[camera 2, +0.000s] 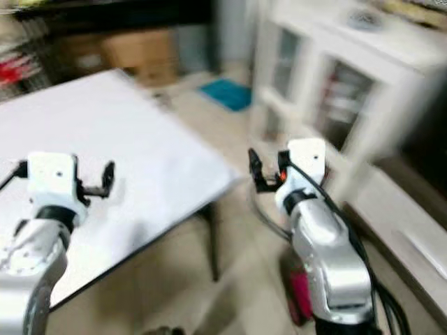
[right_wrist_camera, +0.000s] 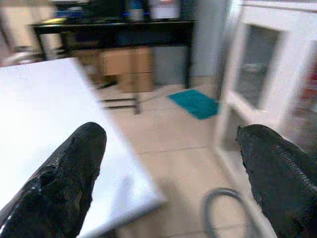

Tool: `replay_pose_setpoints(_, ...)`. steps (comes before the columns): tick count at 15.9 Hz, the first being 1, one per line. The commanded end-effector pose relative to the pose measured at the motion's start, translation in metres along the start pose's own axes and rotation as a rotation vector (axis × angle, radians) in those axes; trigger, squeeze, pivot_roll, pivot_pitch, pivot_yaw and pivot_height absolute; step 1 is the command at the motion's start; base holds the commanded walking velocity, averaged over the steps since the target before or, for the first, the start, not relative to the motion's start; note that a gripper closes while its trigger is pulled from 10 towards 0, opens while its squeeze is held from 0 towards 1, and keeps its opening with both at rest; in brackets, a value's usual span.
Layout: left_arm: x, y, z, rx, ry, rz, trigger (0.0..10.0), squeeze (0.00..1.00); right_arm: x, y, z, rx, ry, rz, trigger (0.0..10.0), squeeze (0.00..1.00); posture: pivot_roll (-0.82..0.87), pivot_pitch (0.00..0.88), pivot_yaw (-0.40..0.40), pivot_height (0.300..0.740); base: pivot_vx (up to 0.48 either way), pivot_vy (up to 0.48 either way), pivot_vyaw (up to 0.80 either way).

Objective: Setting the table

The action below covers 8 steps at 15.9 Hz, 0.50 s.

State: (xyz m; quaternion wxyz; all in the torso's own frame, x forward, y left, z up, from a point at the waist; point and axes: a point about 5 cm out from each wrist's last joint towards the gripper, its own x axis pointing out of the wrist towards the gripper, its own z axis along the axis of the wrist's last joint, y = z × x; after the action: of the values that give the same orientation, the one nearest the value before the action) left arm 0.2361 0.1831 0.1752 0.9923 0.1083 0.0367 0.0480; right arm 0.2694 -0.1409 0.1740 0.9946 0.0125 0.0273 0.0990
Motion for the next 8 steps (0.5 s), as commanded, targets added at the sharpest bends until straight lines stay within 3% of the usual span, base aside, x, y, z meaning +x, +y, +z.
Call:
replay_pose_setpoints(1,-0.0009,0.0014,0.0006,0.005,0.004,-0.005,10.0,0.0,0.0016,0.0045,0.0015,0.003,-0.012,0.025,10.0,1.0,-0.09,0.034,-0.001,0.74,0.0,0.289,0.8)
replay_pose_setpoints(6,0.0035,0.0039,0.001,0.036,0.006,-0.003,10.0,0.0,0.0037,0.0076,-0.003,0.028,-0.01,0.02,10.0,1.0,-0.08,0.021,0.009,0.74,0.0,0.369,0.75)
replay_pose_setpoints(8,0.0047,0.0036,0.0017,0.041,0.003,-0.012,10.0,0.0,0.0044,0.0055,-0.0039,0.047,-0.017,-0.007,10.0,1.0,-0.08,0.016,0.016,0.74,0.0,0.399,0.0)
